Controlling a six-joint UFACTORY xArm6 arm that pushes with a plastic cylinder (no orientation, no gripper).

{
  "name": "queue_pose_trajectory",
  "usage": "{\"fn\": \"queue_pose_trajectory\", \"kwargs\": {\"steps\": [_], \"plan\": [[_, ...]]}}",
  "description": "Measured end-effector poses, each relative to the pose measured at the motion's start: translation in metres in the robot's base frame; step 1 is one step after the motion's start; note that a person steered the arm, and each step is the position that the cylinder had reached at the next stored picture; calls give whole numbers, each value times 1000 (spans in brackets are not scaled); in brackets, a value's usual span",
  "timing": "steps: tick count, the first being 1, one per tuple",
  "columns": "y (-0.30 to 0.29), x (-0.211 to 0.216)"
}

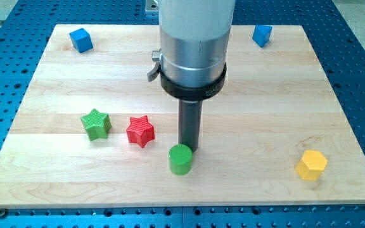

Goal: Push the red star slightly upwards

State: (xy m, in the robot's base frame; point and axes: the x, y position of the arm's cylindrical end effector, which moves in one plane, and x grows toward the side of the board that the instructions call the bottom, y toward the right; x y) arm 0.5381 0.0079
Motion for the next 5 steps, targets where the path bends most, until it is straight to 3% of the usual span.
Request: {"fn": "queue_pose_trajectory", "kwargs": {"steps": [3, 5], "plan": [[-9, 2], [-61, 2]]}}
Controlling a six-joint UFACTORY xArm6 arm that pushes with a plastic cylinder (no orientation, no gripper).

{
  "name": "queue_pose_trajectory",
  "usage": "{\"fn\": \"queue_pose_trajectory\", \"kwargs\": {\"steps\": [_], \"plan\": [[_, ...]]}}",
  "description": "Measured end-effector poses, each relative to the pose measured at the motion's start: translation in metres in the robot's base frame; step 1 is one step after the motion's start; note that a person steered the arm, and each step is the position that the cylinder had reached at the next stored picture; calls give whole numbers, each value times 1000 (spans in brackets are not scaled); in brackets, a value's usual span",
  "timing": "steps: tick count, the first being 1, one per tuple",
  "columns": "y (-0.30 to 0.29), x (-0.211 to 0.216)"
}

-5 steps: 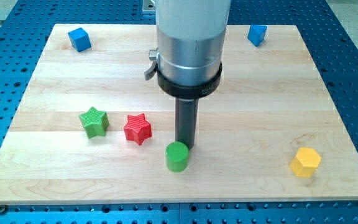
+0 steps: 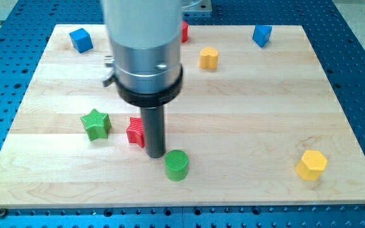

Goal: Push the red star slightly upwards

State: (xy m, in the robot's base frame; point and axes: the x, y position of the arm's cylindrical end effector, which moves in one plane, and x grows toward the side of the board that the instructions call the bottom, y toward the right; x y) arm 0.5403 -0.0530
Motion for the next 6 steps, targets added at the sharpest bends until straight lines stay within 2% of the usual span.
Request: {"fn": "queue_pose_trajectory", "kwargs": {"steps": [2, 4, 5, 6], "plan": [[-42, 0], [-25, -41], [-29, -33], [-55, -1]]}}
